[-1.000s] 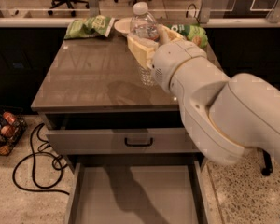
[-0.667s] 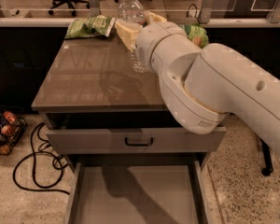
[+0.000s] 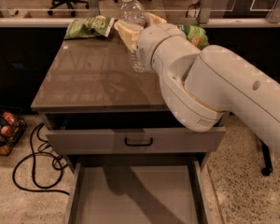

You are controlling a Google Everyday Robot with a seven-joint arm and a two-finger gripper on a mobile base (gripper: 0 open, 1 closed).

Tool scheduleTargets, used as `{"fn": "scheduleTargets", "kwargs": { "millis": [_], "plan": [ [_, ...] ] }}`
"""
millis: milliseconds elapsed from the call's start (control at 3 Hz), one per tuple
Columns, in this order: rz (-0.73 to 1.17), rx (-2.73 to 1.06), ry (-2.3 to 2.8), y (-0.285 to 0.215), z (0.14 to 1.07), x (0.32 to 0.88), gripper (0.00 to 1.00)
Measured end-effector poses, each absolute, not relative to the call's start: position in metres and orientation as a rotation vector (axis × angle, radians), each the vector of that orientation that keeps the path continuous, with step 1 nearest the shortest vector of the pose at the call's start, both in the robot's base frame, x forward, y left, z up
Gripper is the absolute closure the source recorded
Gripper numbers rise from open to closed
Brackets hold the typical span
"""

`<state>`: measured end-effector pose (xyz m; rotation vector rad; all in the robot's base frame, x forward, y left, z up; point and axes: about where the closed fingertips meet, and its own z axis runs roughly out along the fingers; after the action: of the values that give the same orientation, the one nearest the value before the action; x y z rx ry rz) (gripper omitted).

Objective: Pick water bottle from middle drawer and place on counter

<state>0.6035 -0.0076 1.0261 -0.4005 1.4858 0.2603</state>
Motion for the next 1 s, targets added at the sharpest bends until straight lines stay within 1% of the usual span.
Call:
{"fn": "scheduleTargets", "kwargs": {
  "millis": [667,1000],
  "plan": [
    [0.312,-0.529,1.411,-0.012,1.003,0.652,1.00],
    [0.338,-0.581,1.403,-0.010,0.996,0.667,1.00]
  ]
}}
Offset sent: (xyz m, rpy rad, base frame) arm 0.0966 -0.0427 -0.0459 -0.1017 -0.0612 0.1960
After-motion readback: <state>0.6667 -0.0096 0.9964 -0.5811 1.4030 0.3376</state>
